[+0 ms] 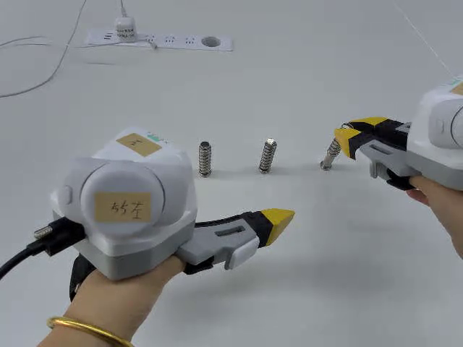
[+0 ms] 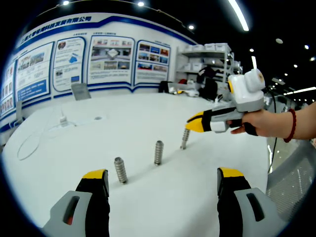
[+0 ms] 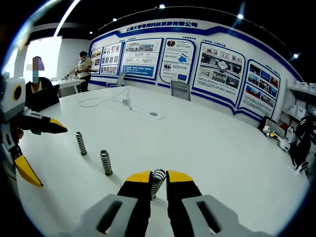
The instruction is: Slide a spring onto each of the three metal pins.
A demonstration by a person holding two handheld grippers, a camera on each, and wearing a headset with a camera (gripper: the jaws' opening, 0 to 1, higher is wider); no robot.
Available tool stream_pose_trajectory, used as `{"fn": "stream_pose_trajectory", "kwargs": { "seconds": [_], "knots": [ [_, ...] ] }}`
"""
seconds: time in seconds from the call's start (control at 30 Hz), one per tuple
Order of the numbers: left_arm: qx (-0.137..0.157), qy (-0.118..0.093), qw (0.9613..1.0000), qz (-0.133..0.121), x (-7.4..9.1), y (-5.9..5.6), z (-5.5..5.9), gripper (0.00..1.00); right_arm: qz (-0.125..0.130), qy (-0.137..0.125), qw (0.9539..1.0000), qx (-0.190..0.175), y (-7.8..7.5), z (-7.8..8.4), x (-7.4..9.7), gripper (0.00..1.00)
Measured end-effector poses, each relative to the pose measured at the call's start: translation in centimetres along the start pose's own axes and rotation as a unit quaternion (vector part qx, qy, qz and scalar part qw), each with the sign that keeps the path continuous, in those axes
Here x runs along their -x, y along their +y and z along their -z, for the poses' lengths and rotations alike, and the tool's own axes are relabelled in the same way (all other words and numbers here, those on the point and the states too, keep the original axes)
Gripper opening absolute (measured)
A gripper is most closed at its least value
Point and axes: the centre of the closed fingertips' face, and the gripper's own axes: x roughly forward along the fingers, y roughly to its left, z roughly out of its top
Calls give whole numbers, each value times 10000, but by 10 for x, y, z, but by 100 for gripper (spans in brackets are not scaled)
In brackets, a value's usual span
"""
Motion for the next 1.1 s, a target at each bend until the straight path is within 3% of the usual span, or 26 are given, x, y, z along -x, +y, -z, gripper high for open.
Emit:
{"fn": "stream_pose_trajectory", "kwargs": {
  "seconds": [0.7,0.97,1.1],
  "knots": [
    [-23,107,9999,-48,0,4,4,92,-112,361,9992,-113,6,23,-7,12],
    [-30,143,9999,-56,0,5,6,91,-110,331,9991,-255,6,22,-7,13],
    [-33,159,9999,-48,0,5,6,90,-71,307,9987,-394,3,19,-4,19]
  ]
}}
